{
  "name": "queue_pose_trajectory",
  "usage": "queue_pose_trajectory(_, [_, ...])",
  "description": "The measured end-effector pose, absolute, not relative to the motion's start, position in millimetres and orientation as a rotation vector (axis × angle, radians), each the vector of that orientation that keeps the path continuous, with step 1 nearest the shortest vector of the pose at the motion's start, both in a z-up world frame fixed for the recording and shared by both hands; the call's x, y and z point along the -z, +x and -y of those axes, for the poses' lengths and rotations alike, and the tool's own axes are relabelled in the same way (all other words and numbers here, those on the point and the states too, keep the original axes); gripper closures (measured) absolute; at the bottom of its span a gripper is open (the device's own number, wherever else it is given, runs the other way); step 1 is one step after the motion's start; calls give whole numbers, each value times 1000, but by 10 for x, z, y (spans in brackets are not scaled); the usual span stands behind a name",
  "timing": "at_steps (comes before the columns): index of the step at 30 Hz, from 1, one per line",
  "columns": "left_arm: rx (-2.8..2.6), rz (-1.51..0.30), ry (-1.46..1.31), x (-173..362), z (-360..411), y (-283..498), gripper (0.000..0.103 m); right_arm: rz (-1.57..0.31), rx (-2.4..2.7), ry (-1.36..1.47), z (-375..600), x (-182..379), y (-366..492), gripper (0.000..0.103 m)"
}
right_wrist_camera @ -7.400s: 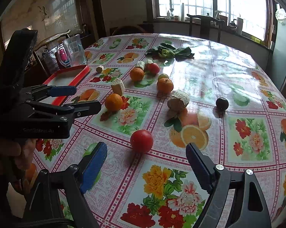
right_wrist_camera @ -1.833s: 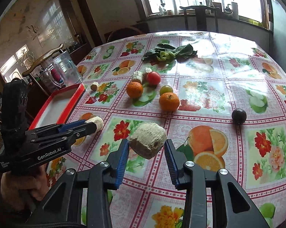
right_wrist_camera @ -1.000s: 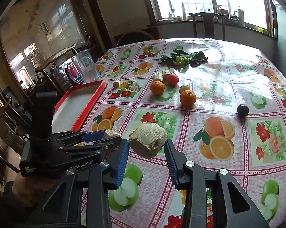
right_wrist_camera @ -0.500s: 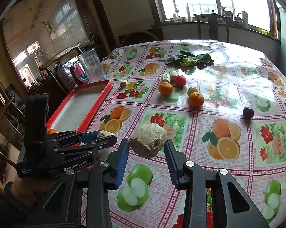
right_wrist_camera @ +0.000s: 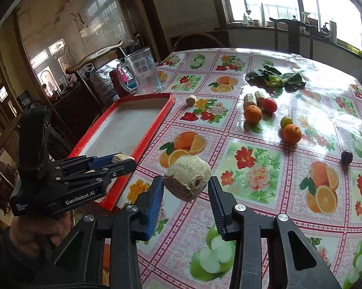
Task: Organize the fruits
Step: 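Carry both held pieces over the red-rimmed tray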
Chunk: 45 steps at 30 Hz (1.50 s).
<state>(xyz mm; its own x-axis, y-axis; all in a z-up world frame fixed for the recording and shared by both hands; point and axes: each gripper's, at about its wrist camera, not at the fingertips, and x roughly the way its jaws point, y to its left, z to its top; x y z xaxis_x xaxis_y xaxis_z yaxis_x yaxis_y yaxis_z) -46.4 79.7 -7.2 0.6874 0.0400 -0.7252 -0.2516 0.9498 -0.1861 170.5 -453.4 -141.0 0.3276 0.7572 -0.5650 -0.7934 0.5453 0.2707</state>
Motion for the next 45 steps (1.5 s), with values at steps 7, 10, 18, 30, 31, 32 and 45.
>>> queue_pose_trajectory(7, [-213, -785, -305, 42, -1069, -675, 75, -704, -1069, -99, 4213, 1358, 1531, 64])
queue_pose_trajectory(10, [-234, -778, -313, 27, -1182, -755, 75, -708, -1098, -113, 4042, 1345, 1465, 64])
queue_pose_trajectory(18, [-305, -768, -346, 24, -1543, -964, 75, -719, -1182, -158, 3536, 1335, 1250, 64])
queue_pose_trajectory(30, [-383, -782, -389, 121, -1979, -1052, 75, -778, -1218, -201, 2978, 1443, 1224, 64])
queue_pose_trajectory(31, [-387, -787, -392, 135, -2005, -1053, 75, -784, -1218, -205, 2947, 1459, 1229, 64])
queue_pose_trajectory(32, [-391, -790, -394, 147, -2027, -1051, 75, -788, -1218, -209, 2916, 1471, 1233, 64])
queue_pose_trajectory(45, [-417, -851, -400, 319, -2170, -925, 75, -849, -1226, -274, 2618, 1673, 1285, 63])
